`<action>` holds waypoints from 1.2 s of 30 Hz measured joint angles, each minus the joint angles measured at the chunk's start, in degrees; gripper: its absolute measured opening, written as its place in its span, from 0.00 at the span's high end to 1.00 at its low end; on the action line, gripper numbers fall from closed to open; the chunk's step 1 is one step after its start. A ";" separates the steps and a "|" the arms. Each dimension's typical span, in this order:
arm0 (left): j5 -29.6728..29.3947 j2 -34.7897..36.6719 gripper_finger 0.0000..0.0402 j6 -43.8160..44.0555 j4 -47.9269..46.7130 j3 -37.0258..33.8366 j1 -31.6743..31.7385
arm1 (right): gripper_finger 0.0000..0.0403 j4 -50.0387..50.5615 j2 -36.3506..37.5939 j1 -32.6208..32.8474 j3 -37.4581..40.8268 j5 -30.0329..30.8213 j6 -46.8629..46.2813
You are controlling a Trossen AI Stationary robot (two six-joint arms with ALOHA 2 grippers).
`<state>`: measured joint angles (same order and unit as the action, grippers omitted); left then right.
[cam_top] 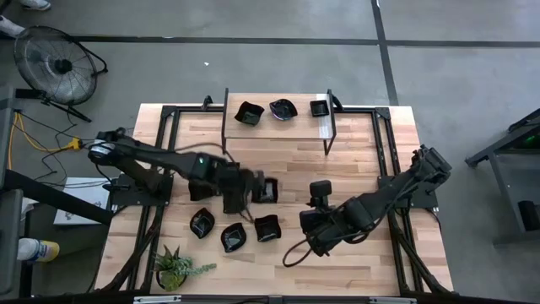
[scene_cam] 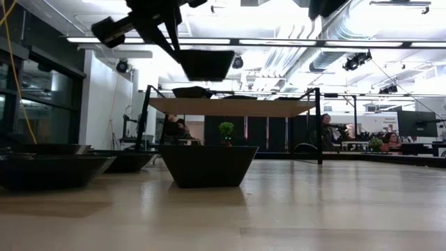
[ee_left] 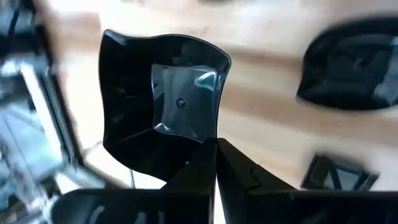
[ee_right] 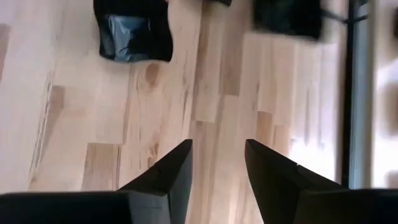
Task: Pick & Place Mini shaped plates
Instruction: Stack the black distorted square plate on top of the black distorted square plate on the shelf
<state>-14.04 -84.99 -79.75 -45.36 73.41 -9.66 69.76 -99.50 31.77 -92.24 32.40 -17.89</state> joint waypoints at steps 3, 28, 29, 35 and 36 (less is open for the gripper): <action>0.13 2.97 1.00 -1.03 -1.14 0.00 3.83 | 0.67 -3.47 -0.04 -0.22 4.35 -0.13 1.19; 18.29 11.97 1.00 -18.49 2.28 0.09 41.68 | 0.71 -24.62 0.31 -7.24 16.36 6.69 -6.82; 18.52 11.95 1.00 -19.14 2.22 0.09 42.61 | 0.71 -24.66 0.31 -7.67 16.36 7.40 -7.72; 19.95 9.52 1.00 -8.60 1.43 4.96 46.32 | 0.71 -24.53 0.31 -10.11 16.36 14.90 -14.36; 19.97 9.01 1.00 -5.93 1.43 5.70 46.43 | 0.71 -24.37 0.31 -10.46 16.36 15.63 -14.94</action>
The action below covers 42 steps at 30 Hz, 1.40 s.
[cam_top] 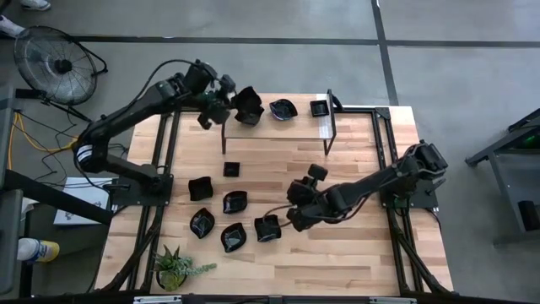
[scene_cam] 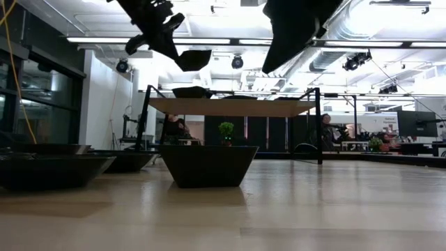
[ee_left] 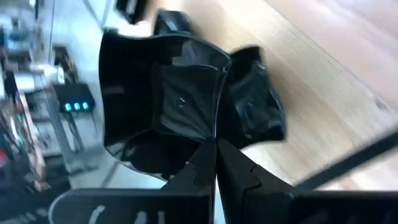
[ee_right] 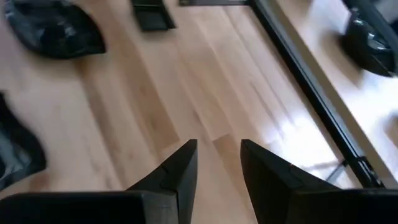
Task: Pick & Place Mini shaped plates
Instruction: Stack the black distorted square plate on top of the black distorted square plate on the shelf
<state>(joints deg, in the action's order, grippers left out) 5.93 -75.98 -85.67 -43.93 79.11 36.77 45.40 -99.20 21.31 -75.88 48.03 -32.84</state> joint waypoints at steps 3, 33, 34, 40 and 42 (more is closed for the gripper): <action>-0.01 -1.30 1.00 7.60 -0.10 1.53 -0.43 | 0.71 1.78 0.00 -0.83 0.00 0.80 -2.41; -20.51 -7.04 1.00 37.01 -4.89 1.92 -11.64 | 0.71 7.49 0.02 -0.17 5.23 1.89 -14.84; -20.58 -7.00 1.00 37.12 -4.88 1.92 -11.64 | 0.71 6.81 0.02 -0.17 5.62 1.54 -14.82; -20.41 -7.46 1.00 36.93 -6.12 1.95 -11.67 | 0.71 6.24 0.07 -0.17 6.34 1.14 -14.76; -20.00 -8.17 1.00 36.63 -6.43 1.95 -11.67 | 0.71 6.09 0.07 -0.17 6.34 1.13 -14.74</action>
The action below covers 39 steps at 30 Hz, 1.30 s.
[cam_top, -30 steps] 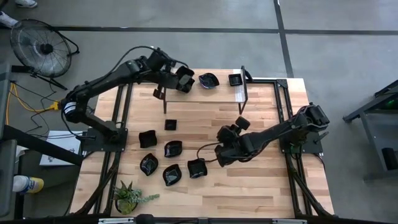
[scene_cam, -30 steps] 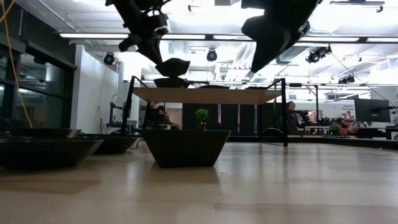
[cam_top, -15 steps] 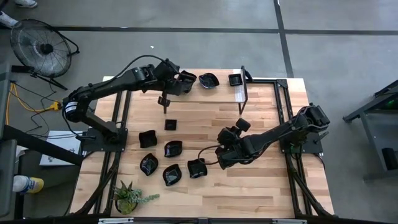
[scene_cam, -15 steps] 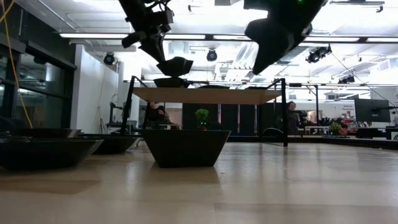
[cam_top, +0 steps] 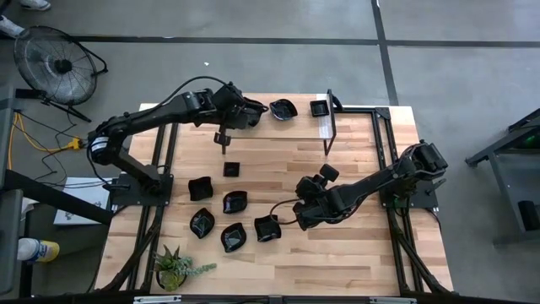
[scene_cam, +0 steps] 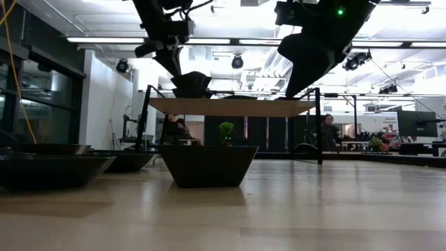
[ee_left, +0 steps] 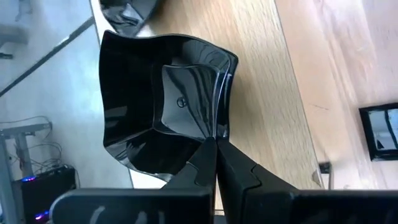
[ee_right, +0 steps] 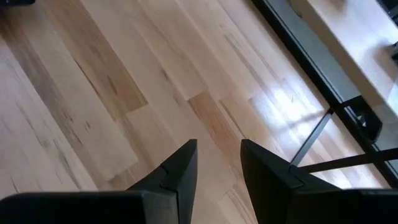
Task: Pick & Place Mini shaped plates
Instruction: Stack the black distorted square plate on top of the black distorted square plate on the shelf
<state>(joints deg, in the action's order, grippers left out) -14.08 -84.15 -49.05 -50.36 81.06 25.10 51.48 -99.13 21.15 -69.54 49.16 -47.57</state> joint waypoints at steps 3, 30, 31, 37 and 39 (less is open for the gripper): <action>0.02 -0.56 1.00 -0.01 0.00 0.00 0.00 | 0.71 -0.06 0.00 0.00 0.00 0.13 0.02; -0.03 -0.97 0.84 -2.13 0.88 0.00 0.00 | 0.71 -0.52 0.00 0.00 0.00 -1.37 1.92; -0.03 -0.80 0.84 -2.13 0.82 0.00 0.00 | 0.71 -0.52 -0.02 0.01 0.00 -1.96 2.35; 0.11 1.68 0.84 -2.13 0.27 0.00 -0.02 | 0.71 -0.90 0.81 0.33 0.00 -5.08 4.70; 1.52 2.63 0.84 -2.11 -0.24 0.00 -0.02 | 0.71 -2.28 1.47 0.81 -0.02 -6.59 7.87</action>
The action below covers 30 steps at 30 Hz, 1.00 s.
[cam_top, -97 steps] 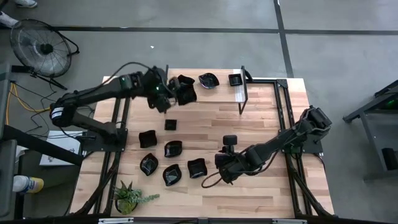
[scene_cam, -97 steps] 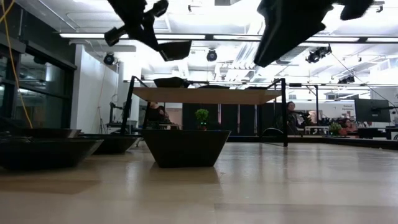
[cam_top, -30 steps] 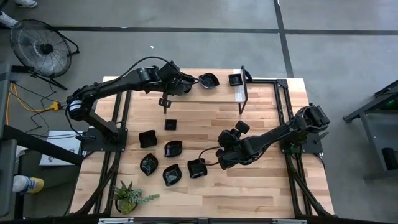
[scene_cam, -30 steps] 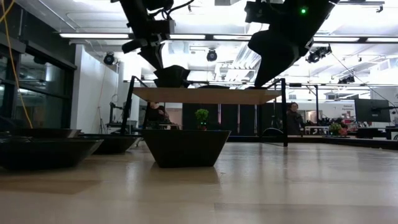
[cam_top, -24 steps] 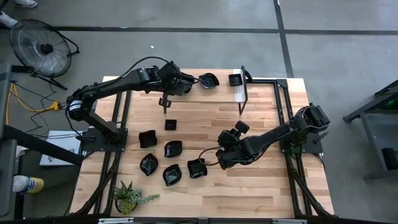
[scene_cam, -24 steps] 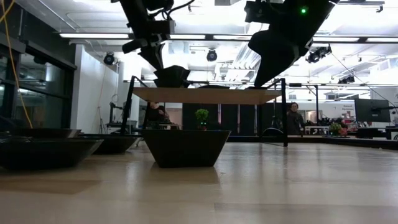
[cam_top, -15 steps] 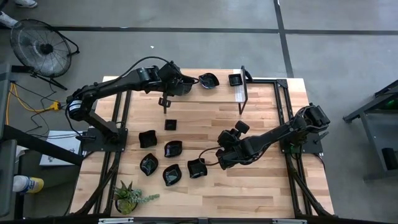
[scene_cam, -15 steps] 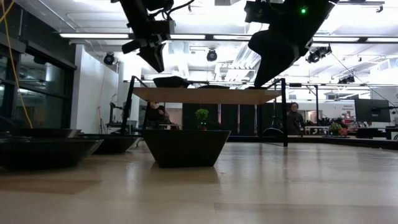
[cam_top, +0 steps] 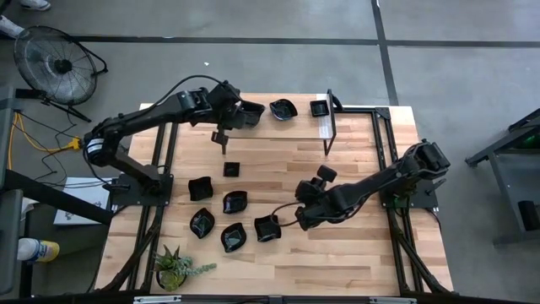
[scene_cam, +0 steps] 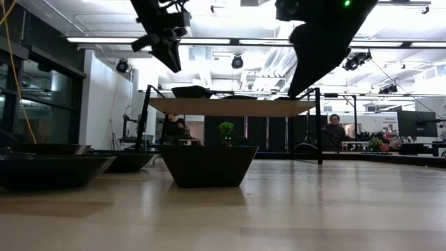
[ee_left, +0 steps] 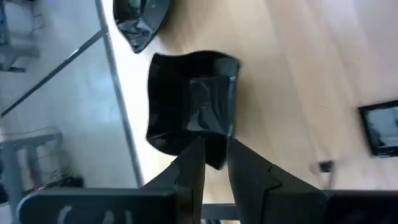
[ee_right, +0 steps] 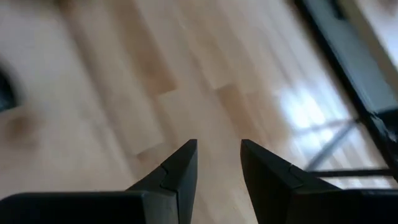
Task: Pick & Place Mini shaped plates
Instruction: Stack the black distorted square plate on top of the black distorted square plate on the shelf
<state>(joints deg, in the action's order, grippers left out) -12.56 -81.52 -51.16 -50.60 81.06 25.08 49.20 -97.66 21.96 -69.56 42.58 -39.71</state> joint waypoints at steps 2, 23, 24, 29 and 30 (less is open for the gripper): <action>1.24 0.87 0.84 0.32 -1.44 0.00 0.00 | 0.71 -1.67 0.81 0.73 0.00 -2.76 4.12; 0.43 3.48 0.84 16.53 -15.34 -1.77 -23.04 | 0.71 -27.67 -2.65 3.70 -0.02 -19.58 17.51; -0.82 3.48 0.84 17.84 -15.57 -2.25 -24.74 | 0.71 -27.11 -2.64 2.95 -0.02 -19.35 11.98; -5.43 3.48 0.84 24.23 -15.50 -4.81 -32.66 | 0.71 -25.82 -2.74 0.90 -0.02 -22.49 -3.86; -6.60 3.48 0.84 25.77 -15.36 -5.35 -34.12 | 0.71 -26.00 -2.95 0.91 -0.02 -23.11 -5.70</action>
<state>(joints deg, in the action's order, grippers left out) -19.16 -78.04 -25.39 -65.96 75.70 -9.04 23.20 -100.62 22.87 -69.58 19.47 -45.41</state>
